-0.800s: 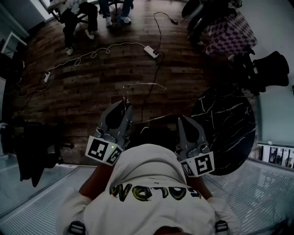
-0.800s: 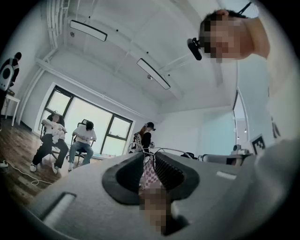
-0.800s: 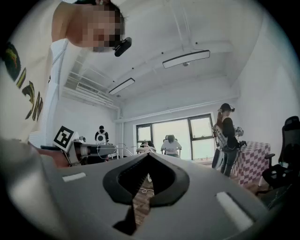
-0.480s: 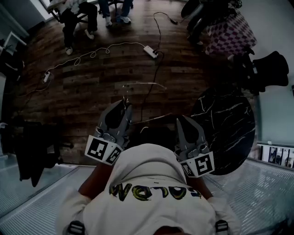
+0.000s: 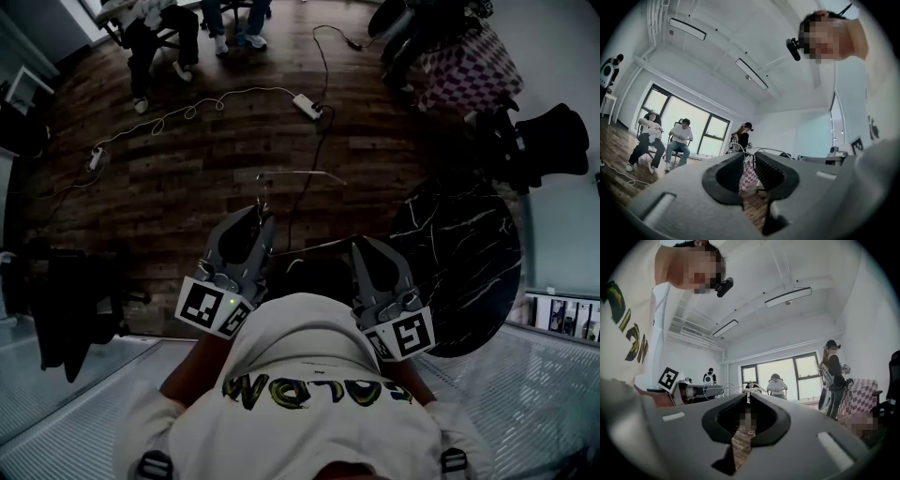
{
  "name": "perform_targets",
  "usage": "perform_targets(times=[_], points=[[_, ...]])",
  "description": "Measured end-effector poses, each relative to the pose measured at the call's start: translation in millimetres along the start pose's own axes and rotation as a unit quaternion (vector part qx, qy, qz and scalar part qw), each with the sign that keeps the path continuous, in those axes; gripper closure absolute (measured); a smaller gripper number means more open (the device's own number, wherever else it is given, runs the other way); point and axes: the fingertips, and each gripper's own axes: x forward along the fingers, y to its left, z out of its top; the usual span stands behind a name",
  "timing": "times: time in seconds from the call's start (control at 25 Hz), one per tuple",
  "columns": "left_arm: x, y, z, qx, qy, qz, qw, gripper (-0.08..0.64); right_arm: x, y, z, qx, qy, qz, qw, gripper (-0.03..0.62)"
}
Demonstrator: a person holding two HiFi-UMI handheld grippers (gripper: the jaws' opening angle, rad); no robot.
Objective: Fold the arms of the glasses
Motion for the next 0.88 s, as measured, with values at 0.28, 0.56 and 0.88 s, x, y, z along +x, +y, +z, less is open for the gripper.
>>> perform_targets(times=[0.28,0.56,0.88], points=[[1,-8,-1,-0.005,0.005,-0.019,0.9998,0.48,5,0,0,0.004,0.0,-0.001,1.0,0.575],[1,-24,-8,-0.013,0.01,-0.043,0.9989,0.48,3,-2,-2,0.012,-0.002,-0.006,1.0,0.578],[-1,-38,-14,-0.019,0.016,-0.066,0.9975,0.48,4,-1,-1,0.012,-0.004,-0.008,1.0,0.578]])
